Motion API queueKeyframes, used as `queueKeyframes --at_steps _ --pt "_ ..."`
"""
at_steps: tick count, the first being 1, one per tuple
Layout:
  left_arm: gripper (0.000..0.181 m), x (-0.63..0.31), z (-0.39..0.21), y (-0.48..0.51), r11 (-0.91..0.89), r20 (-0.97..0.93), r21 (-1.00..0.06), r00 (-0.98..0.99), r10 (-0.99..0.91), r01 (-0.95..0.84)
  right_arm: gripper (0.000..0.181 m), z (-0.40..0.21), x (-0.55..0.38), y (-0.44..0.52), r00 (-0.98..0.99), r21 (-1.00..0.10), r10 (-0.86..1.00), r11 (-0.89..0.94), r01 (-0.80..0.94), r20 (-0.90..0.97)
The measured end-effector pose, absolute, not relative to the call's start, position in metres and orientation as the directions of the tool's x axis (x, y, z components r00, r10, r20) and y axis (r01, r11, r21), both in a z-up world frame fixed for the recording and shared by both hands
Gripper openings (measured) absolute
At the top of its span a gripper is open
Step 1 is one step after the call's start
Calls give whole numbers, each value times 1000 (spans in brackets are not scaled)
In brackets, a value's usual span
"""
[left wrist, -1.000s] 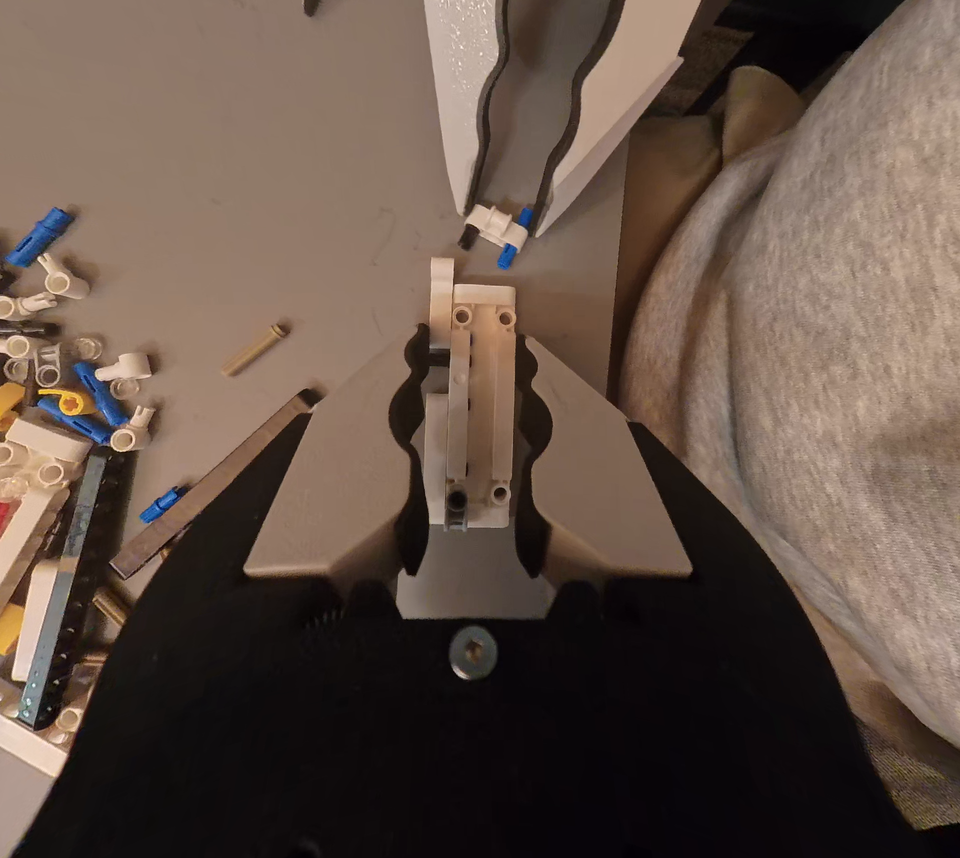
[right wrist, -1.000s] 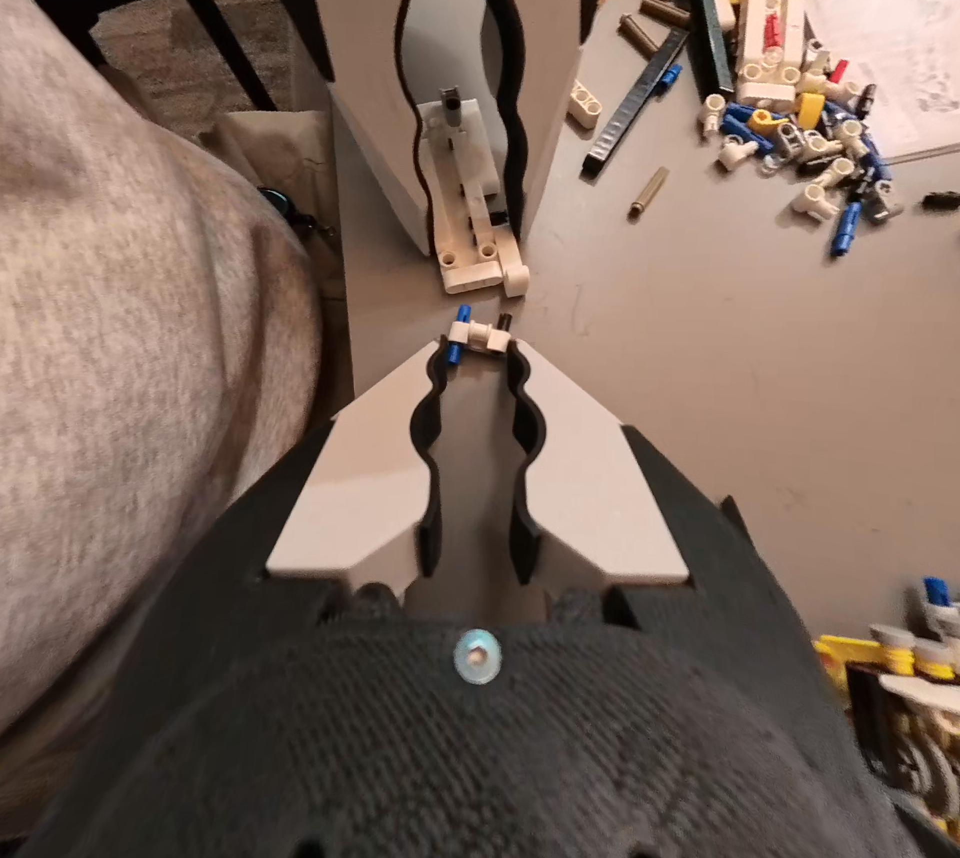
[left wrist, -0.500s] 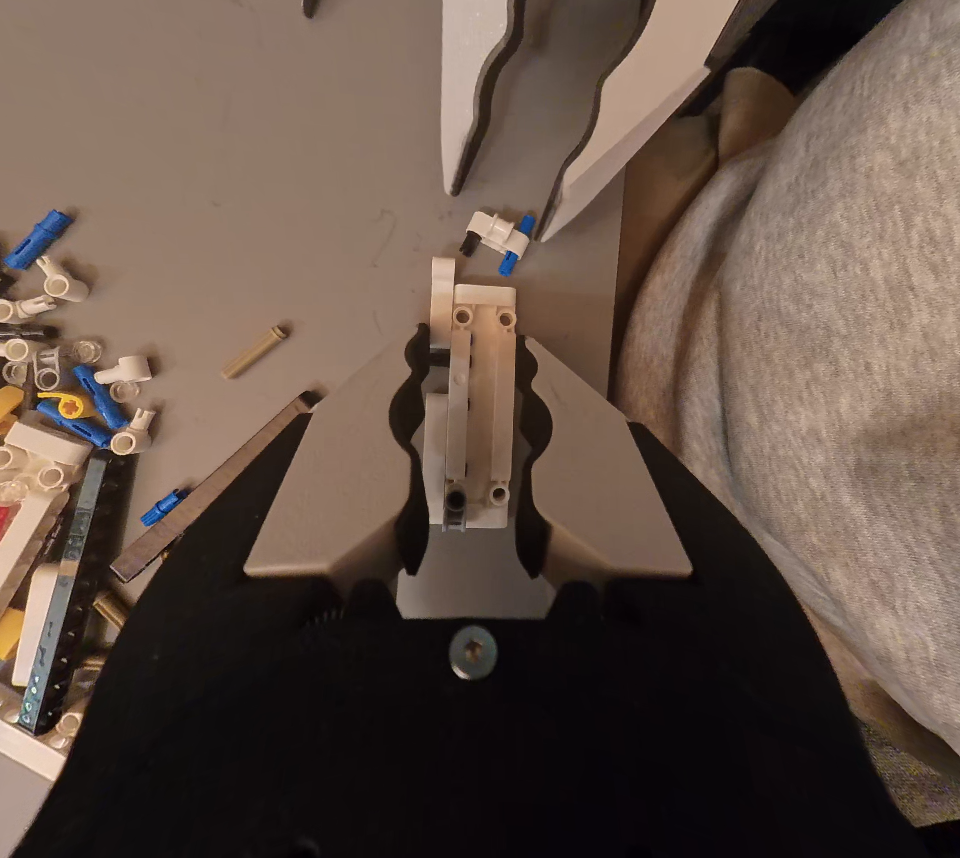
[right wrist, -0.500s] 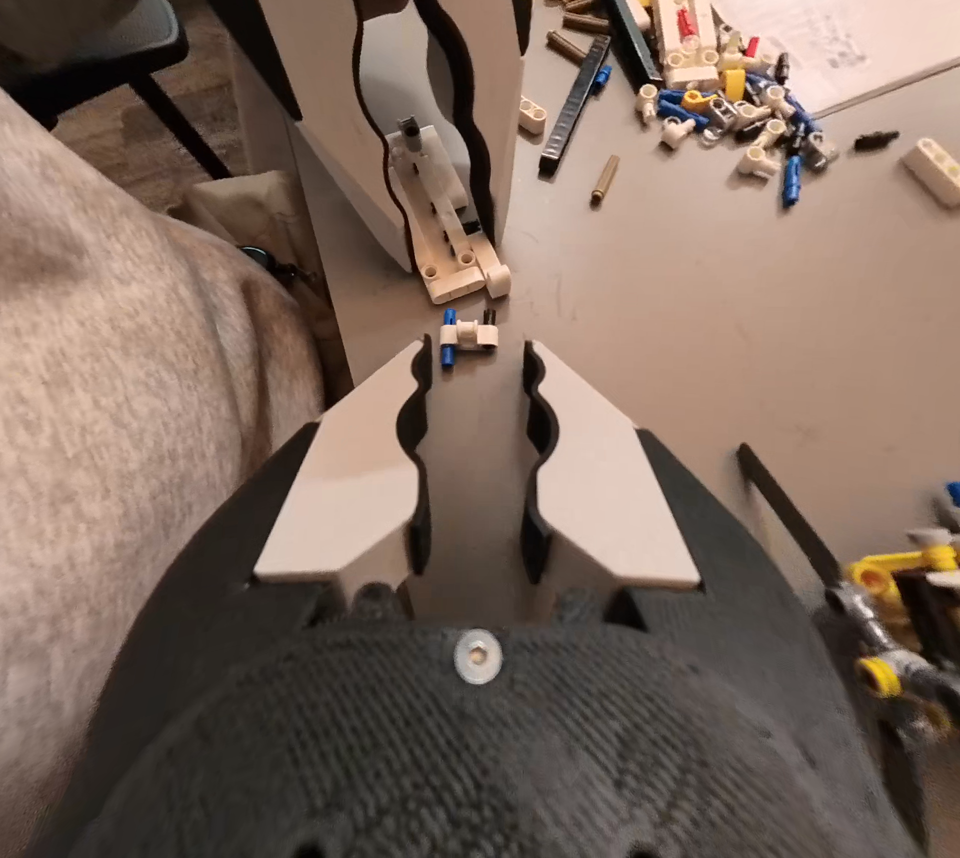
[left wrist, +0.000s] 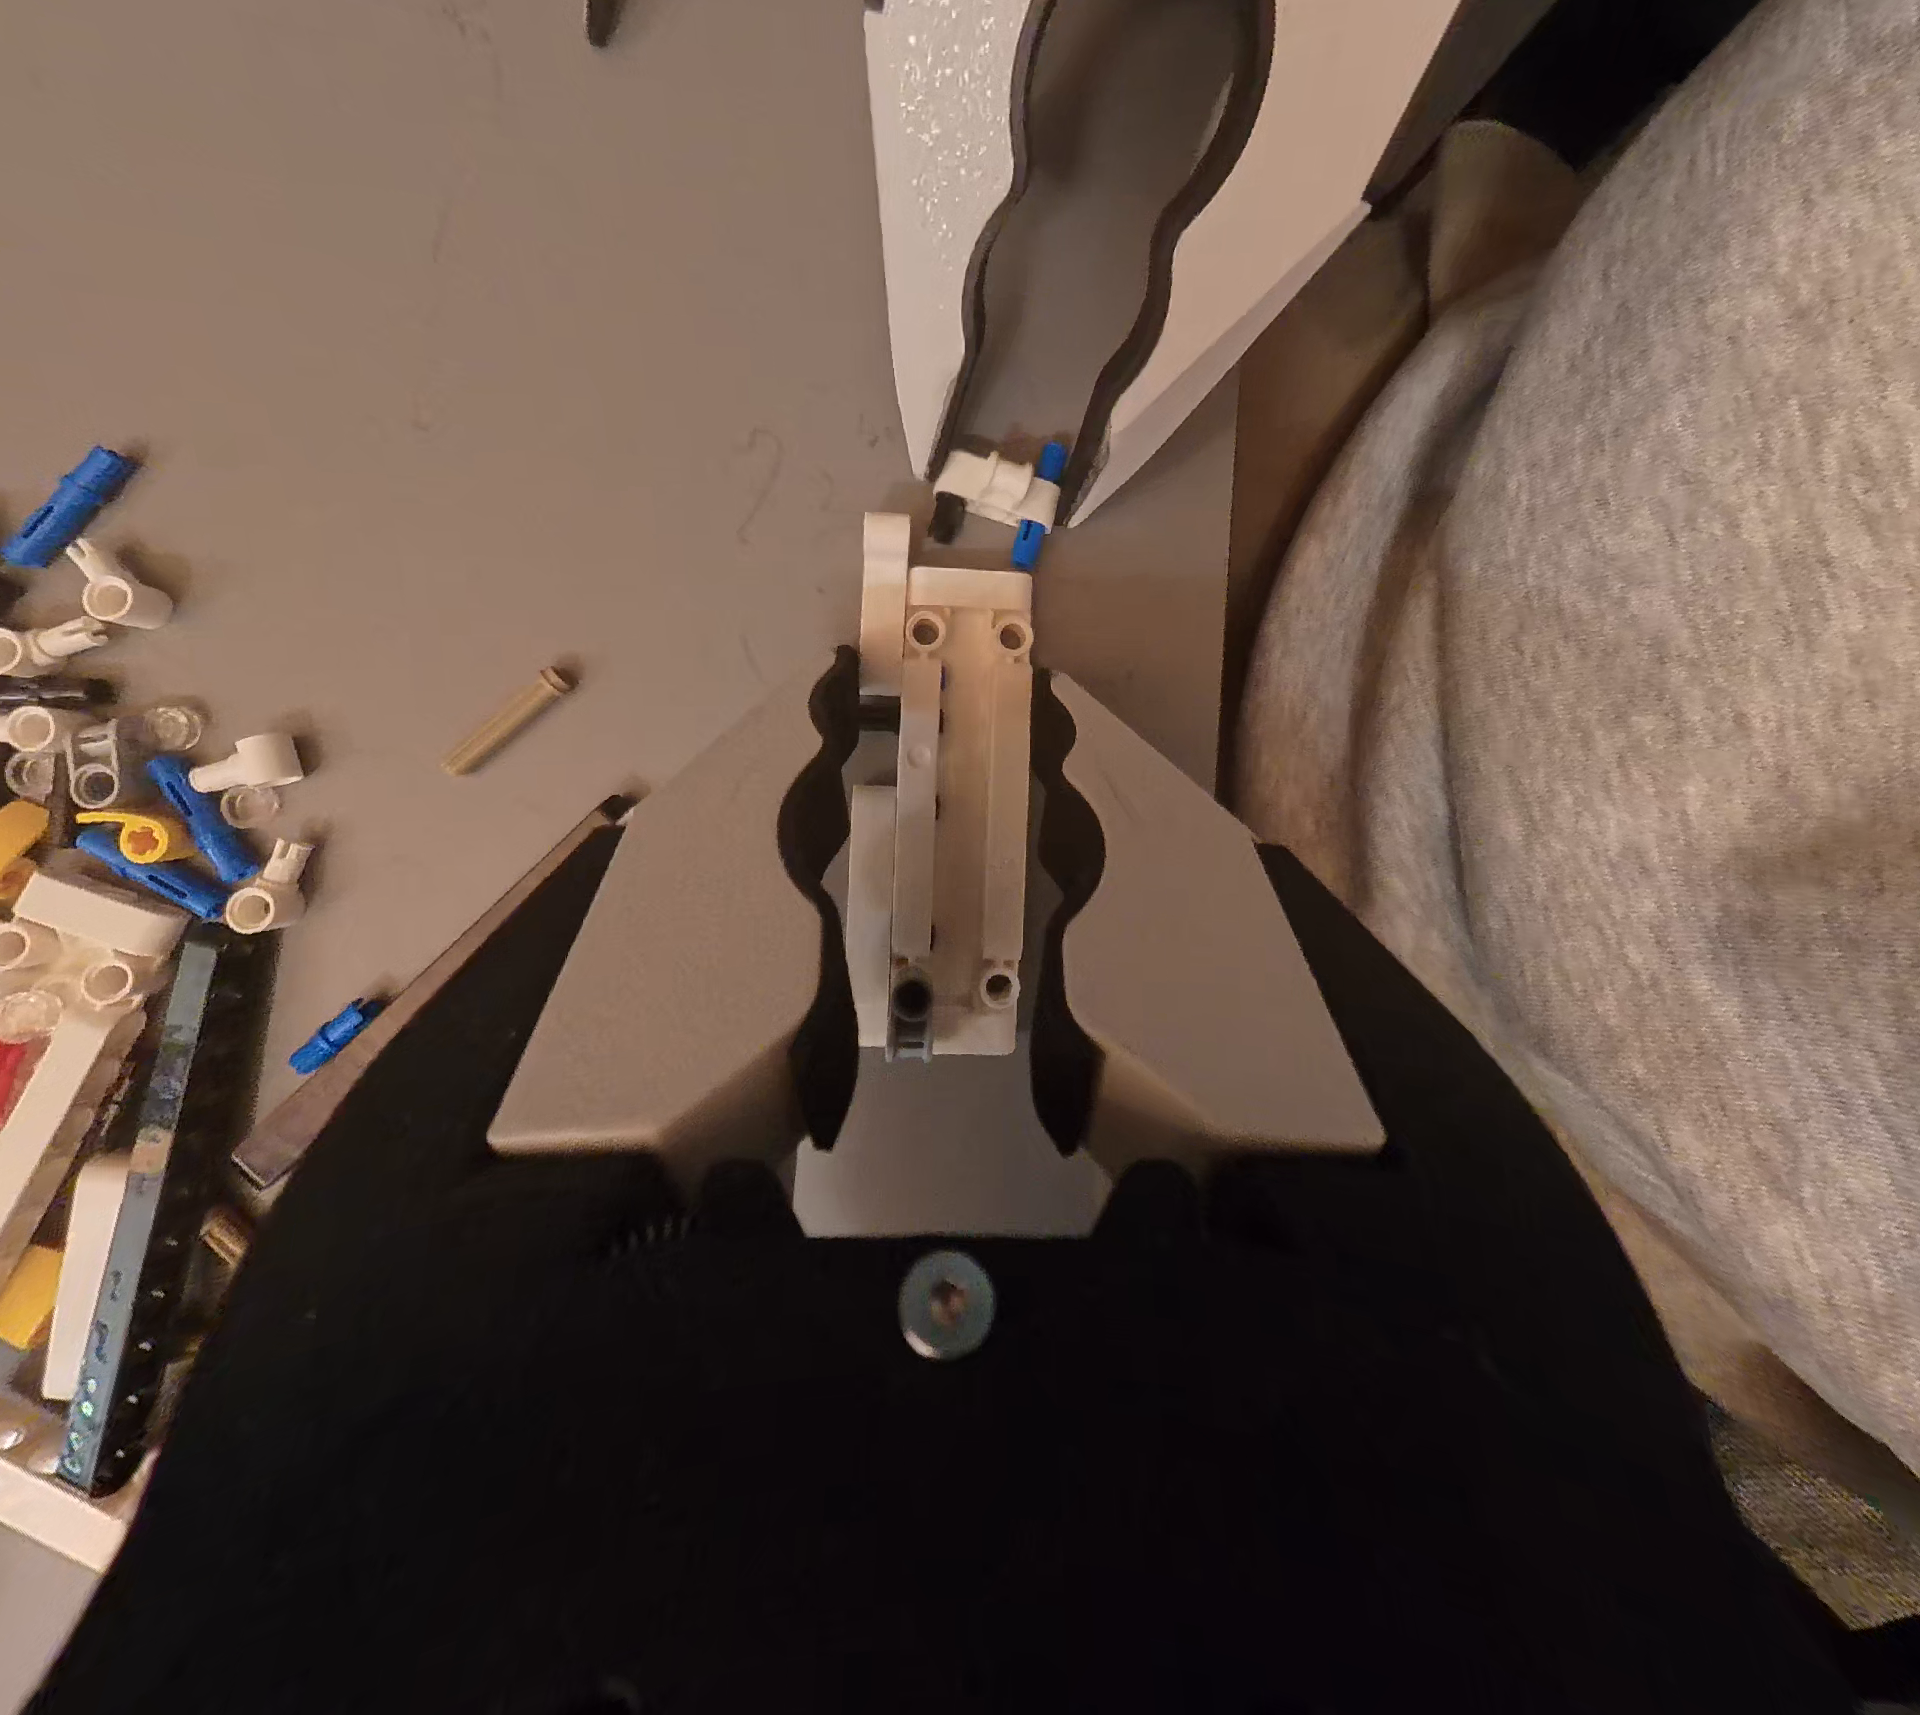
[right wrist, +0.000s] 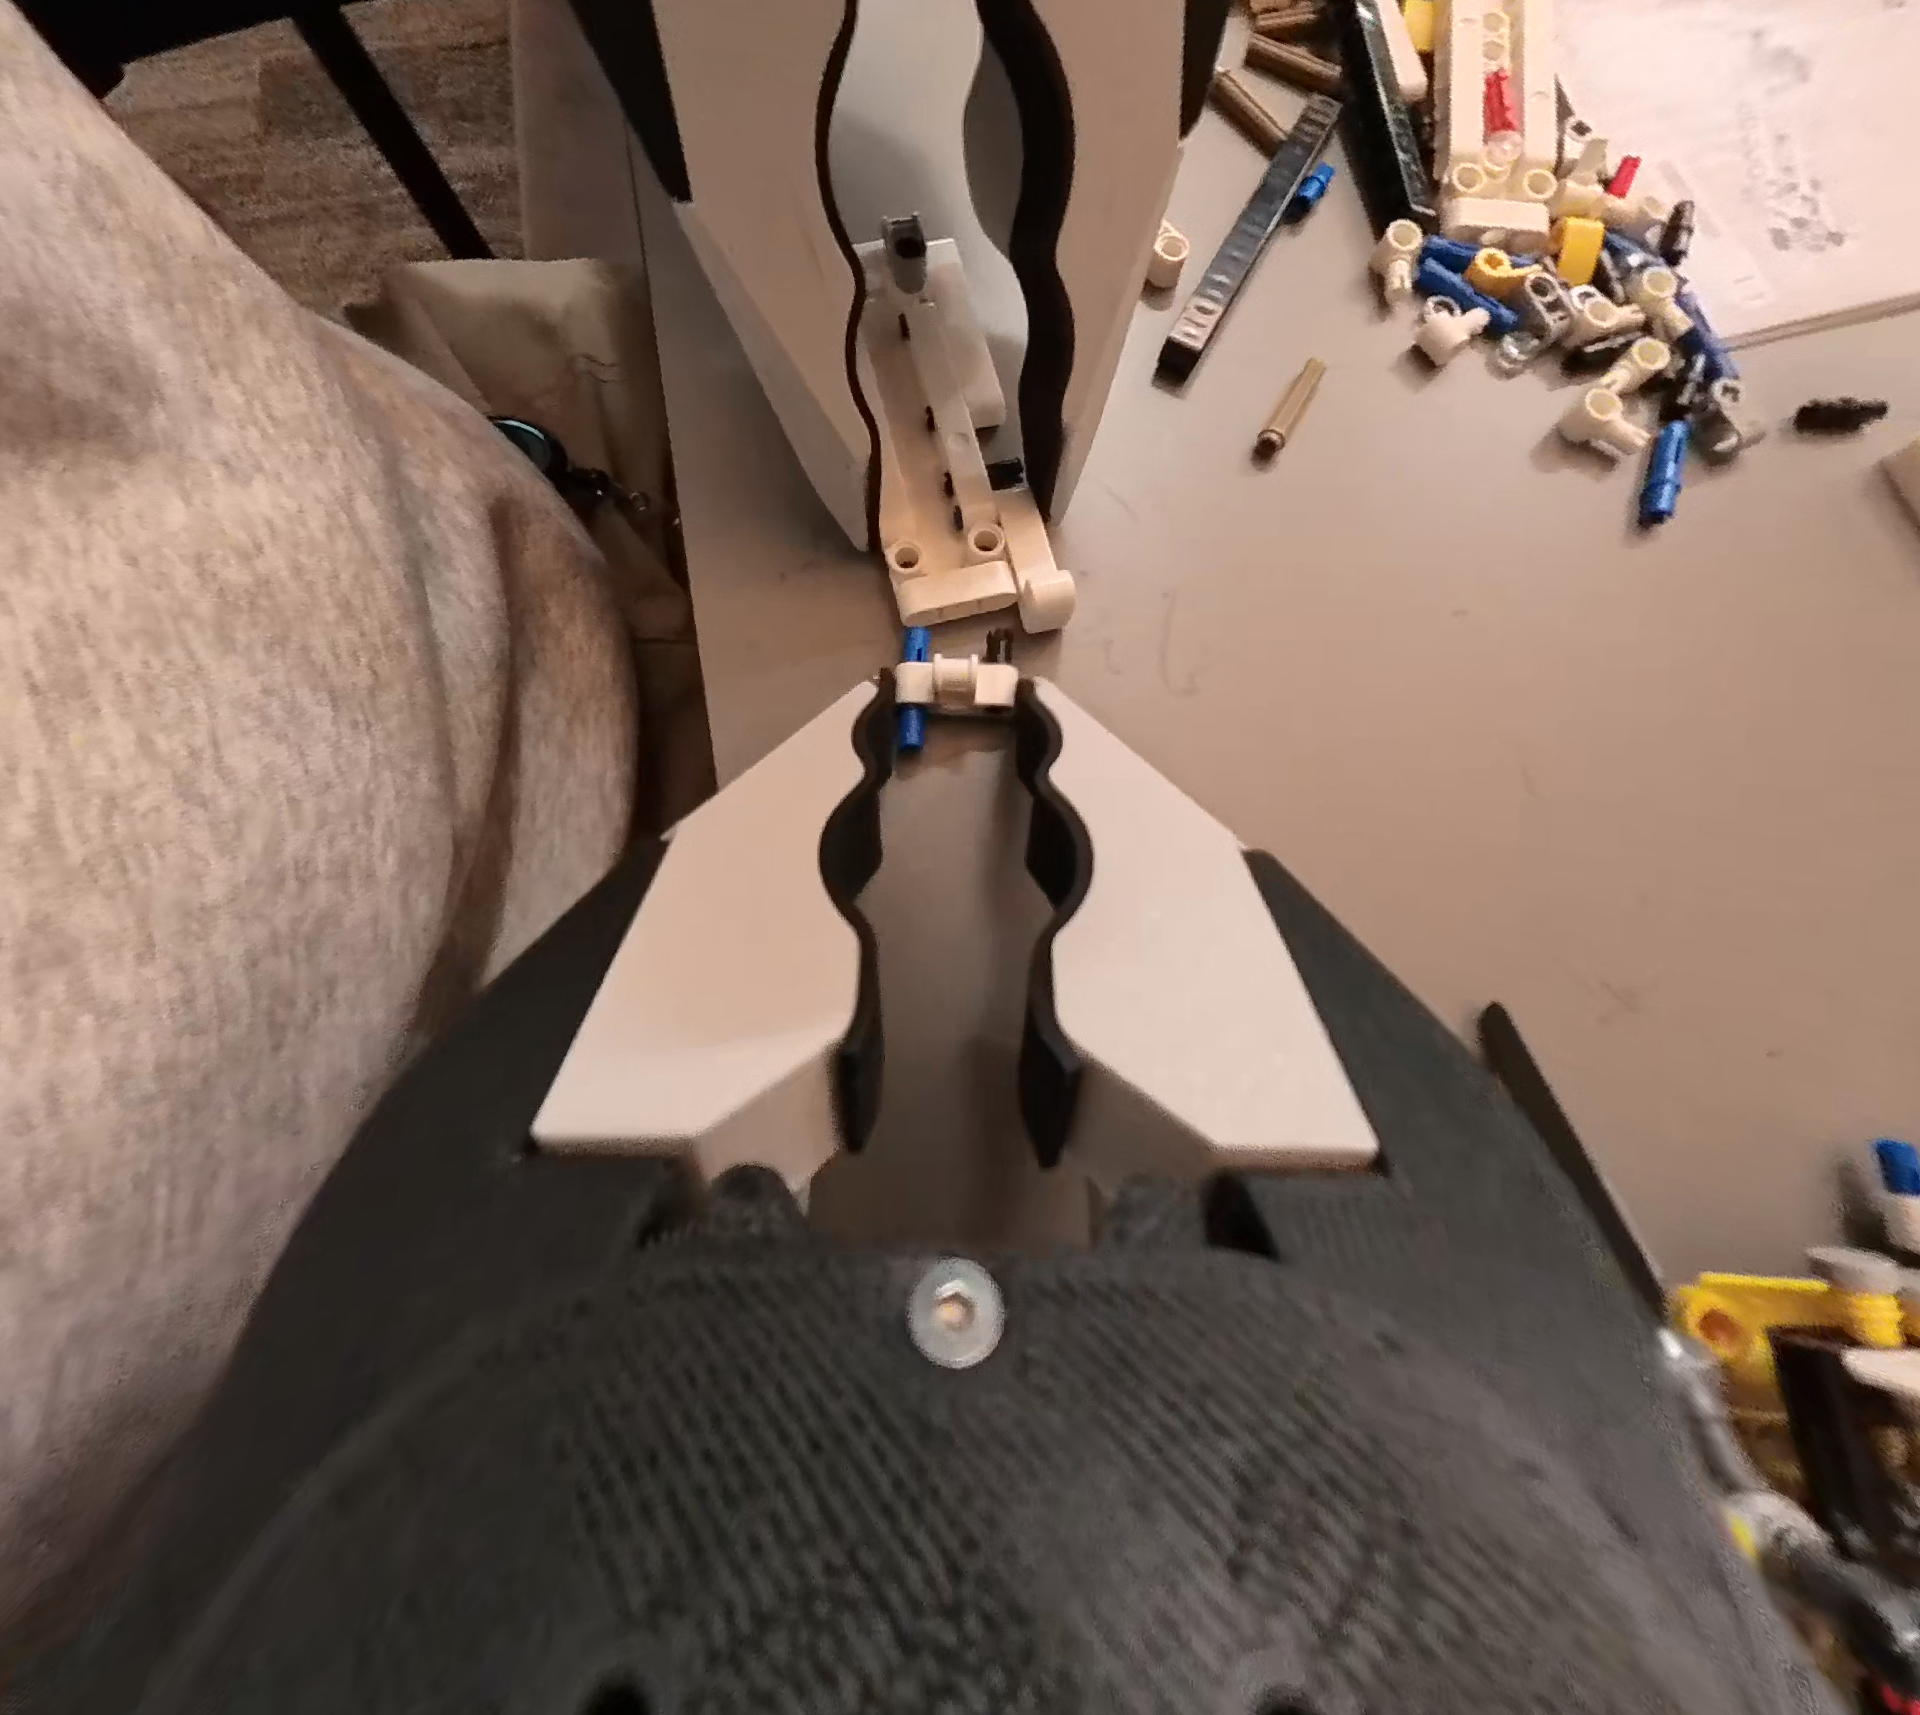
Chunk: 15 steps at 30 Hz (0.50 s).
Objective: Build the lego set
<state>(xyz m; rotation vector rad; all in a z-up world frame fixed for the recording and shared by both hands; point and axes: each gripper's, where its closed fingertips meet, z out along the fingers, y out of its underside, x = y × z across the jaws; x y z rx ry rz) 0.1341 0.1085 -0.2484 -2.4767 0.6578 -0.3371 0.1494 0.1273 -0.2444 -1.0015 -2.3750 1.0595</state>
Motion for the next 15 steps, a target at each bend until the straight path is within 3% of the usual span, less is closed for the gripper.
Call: queueKeyframes --at_steps 9,15 --pt "32 135 -248 108 -723 109 -569 836 -538 -391 22 -243 146 126 -727 -753 679 531 389 103" --pt "32 135 -248 108 -724 103 -564 836 -538 -396 44 -242 151 133 -694 -758 716 496 423 82"
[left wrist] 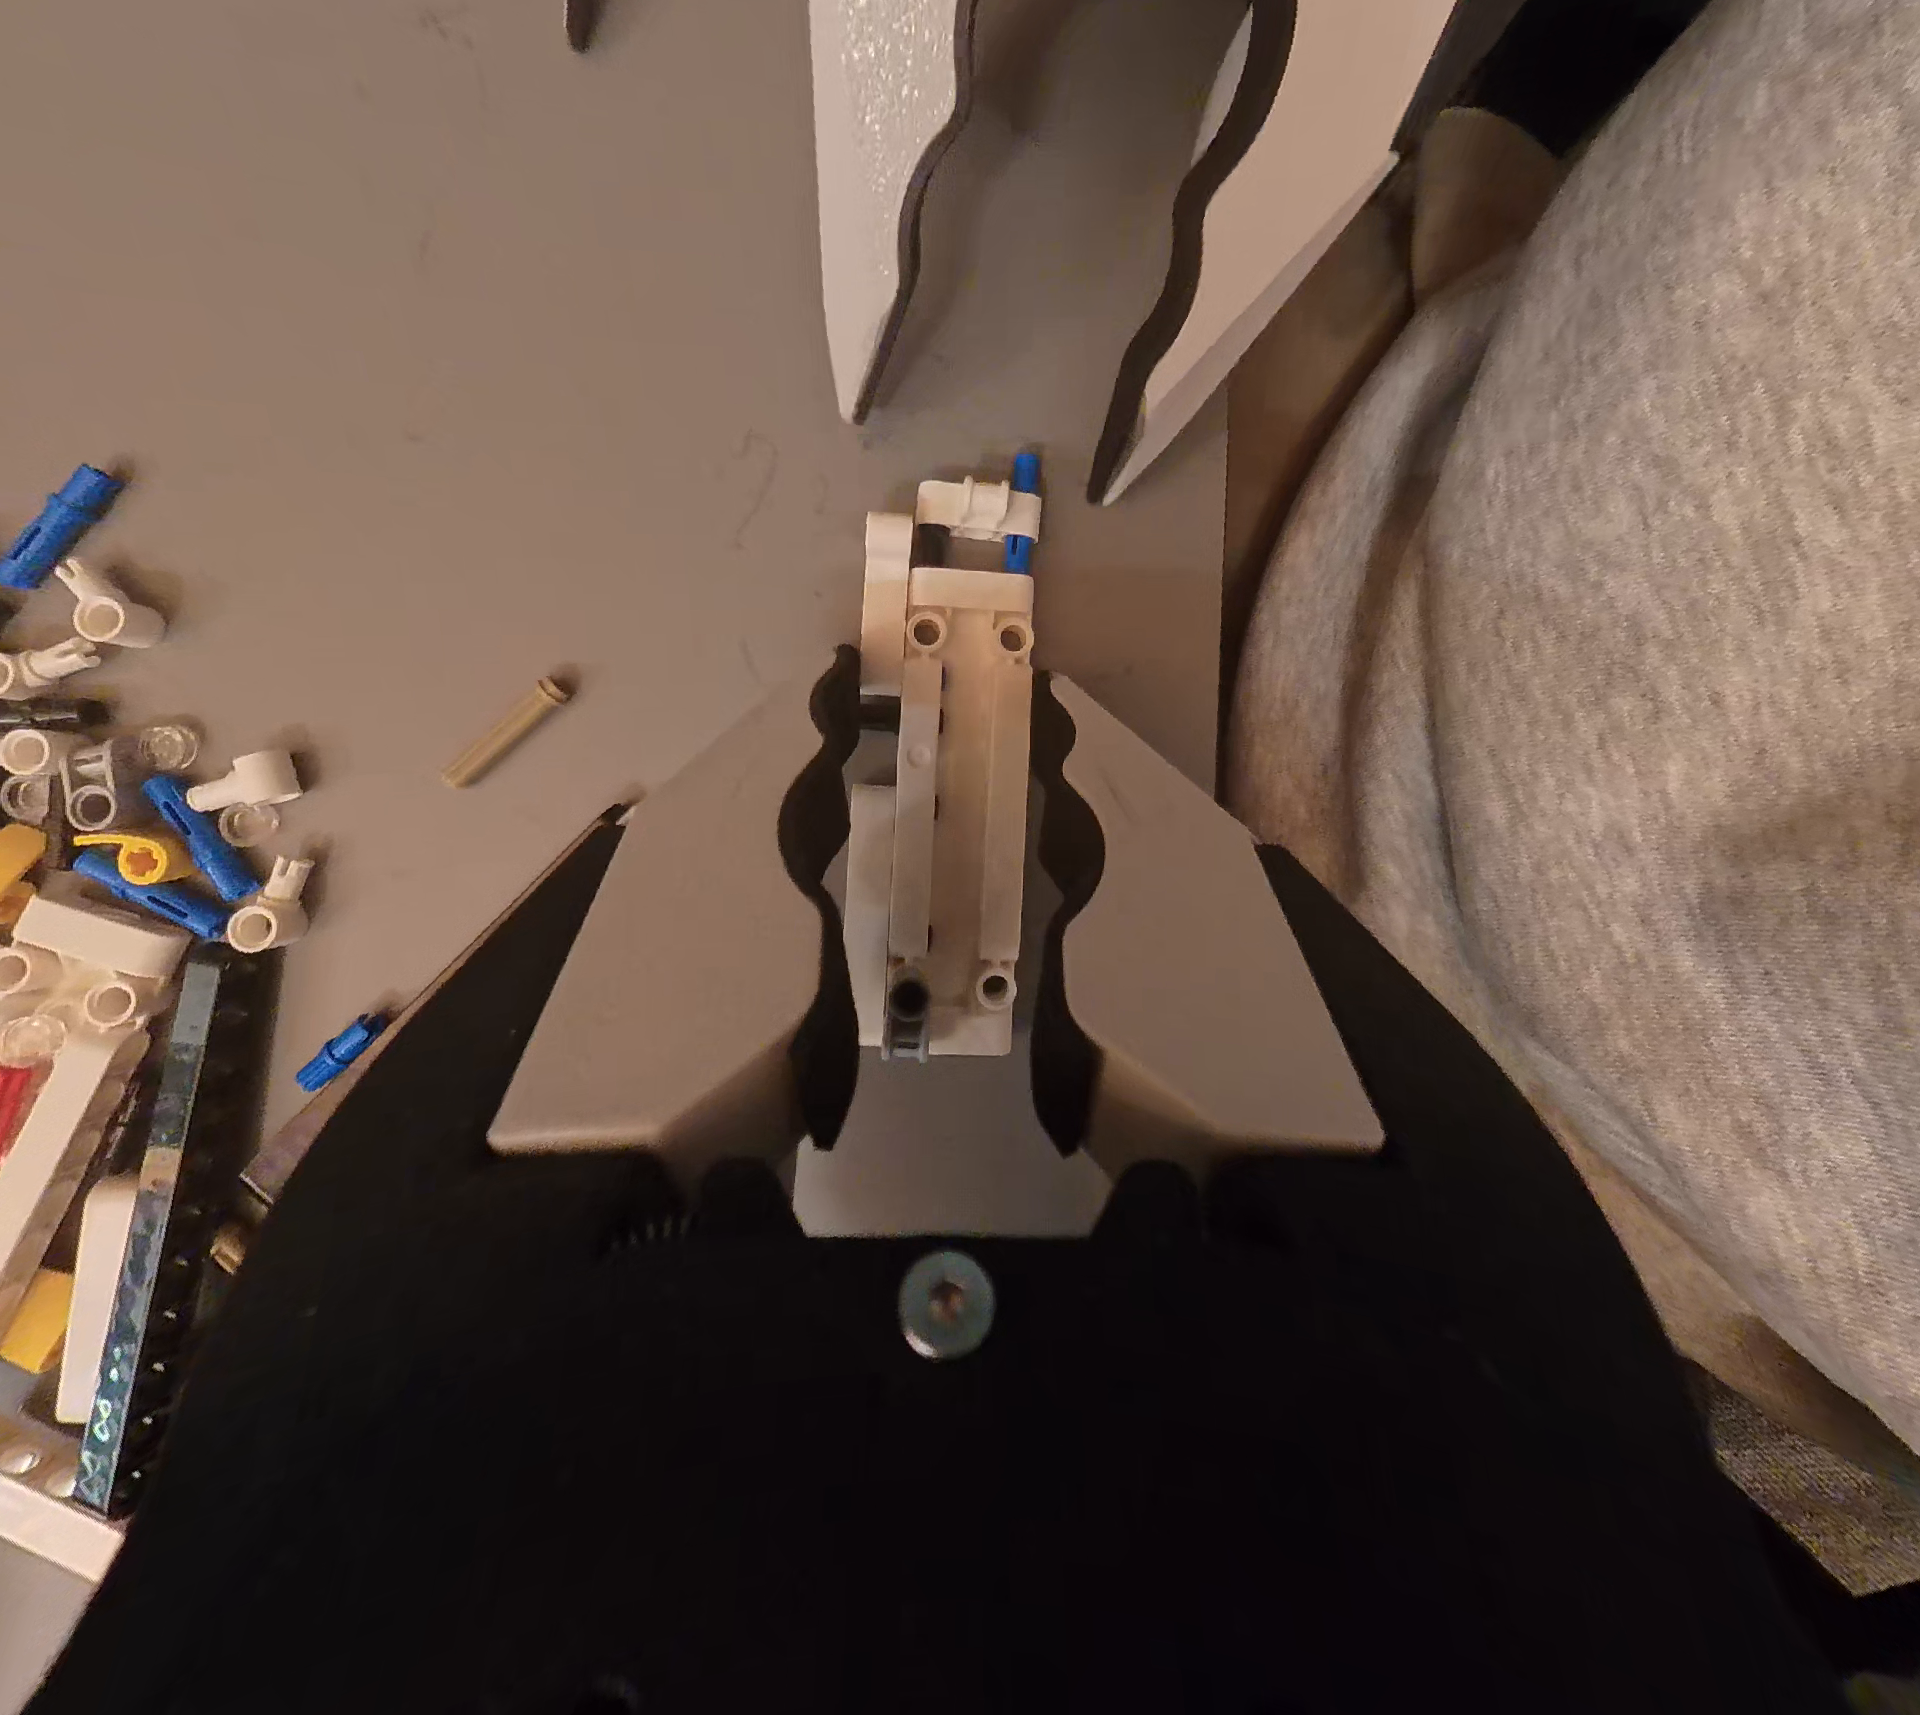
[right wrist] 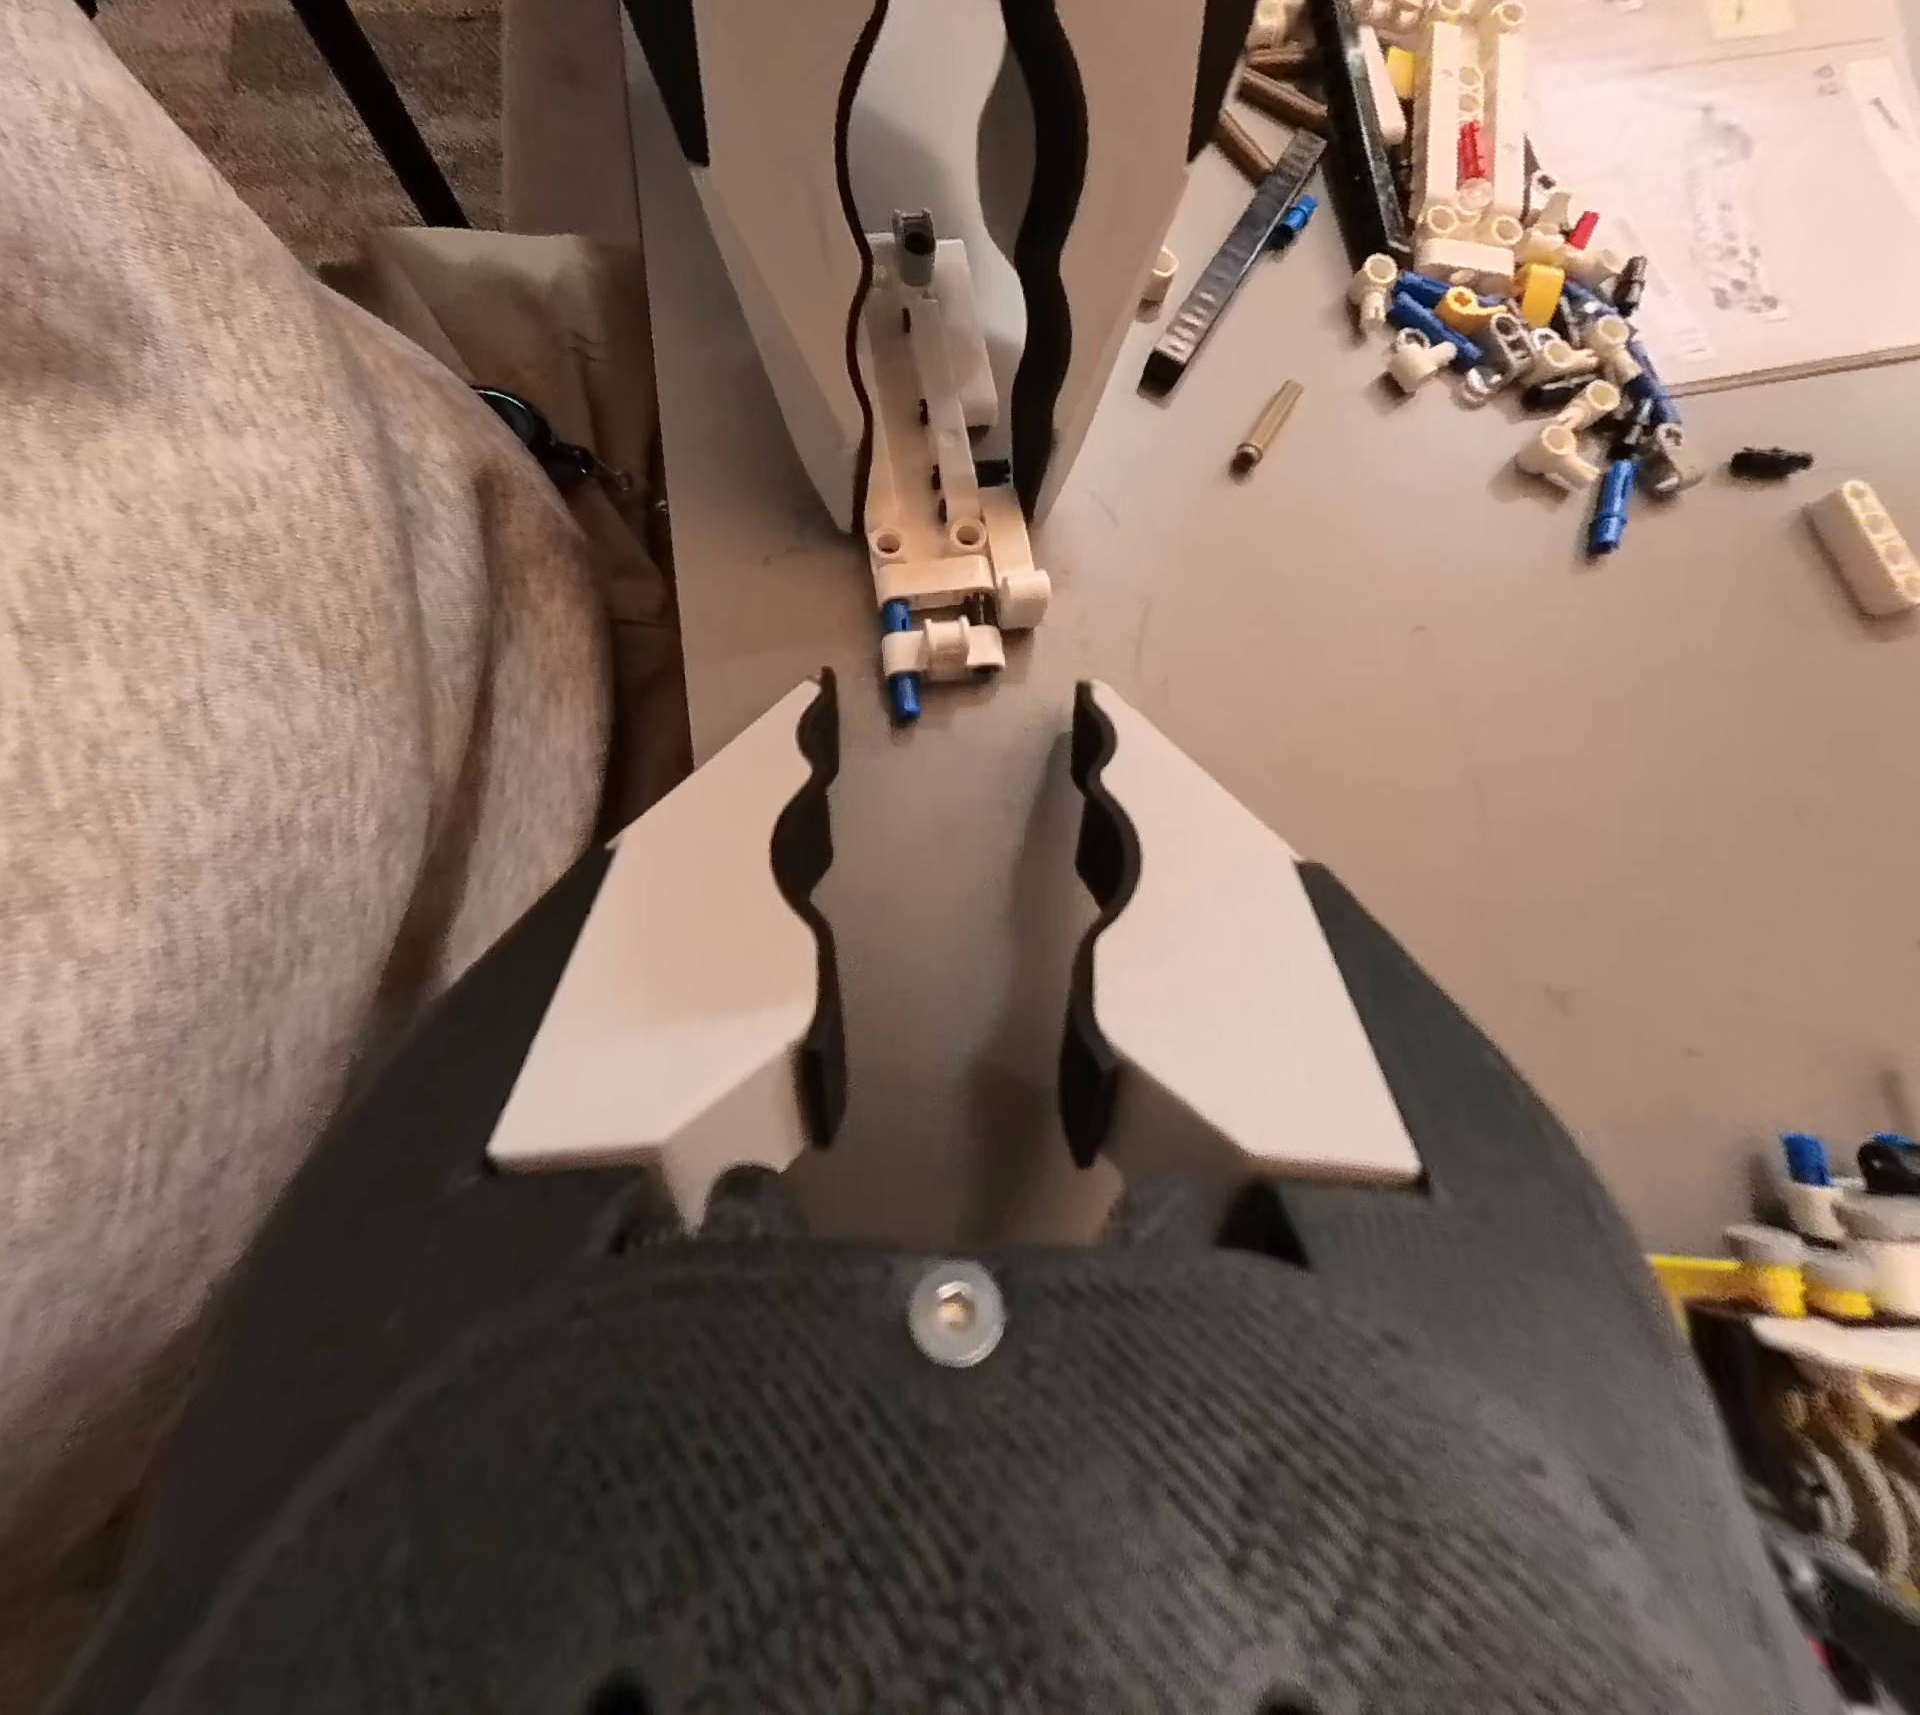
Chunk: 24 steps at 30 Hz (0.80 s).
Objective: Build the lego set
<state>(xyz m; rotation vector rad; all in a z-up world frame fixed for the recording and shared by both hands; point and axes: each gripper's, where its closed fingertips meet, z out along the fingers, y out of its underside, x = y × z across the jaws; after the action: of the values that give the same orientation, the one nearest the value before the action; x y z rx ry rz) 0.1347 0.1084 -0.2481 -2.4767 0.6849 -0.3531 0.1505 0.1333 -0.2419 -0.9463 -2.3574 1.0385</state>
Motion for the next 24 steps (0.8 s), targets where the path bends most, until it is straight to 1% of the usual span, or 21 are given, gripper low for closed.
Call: queueKeyframes --at_steps 2,3,4,6,10,17,24 --pt "32 135 -248 108 -724 102 -562 836 -539 -399 38 -241 153 135 -688 -762 722 484 430 71" --pt "32 135 -248 108 -725 101 -562 836 -539 -399 28 -240 154 135 -690 -764 721 480 431 63" --pt "32 135 -248 108 -725 101 -561 836 -540 -400 23 -240 155 135 -690 -765 721 474 435 54" --pt "32 135 -248 108 -725 100 -561 836 -539 -400 18 -241 155 134 -691 -764 723 461 452 27" --pt "32 135 -248 108 -726 98 -561 839 -535 -398 24 -243 155 129 -703 -754 711 447 481 -27" --pt "32 136 -248 109 -725 98 -560 837 -539 -401 16 -244 151 127 -716 -752 698 466 467 -12" --pt "32 136 -248 109 -720 92 -564 836 -542 -405 16 -243 151 126 -719 -752 694 462 470 -22"
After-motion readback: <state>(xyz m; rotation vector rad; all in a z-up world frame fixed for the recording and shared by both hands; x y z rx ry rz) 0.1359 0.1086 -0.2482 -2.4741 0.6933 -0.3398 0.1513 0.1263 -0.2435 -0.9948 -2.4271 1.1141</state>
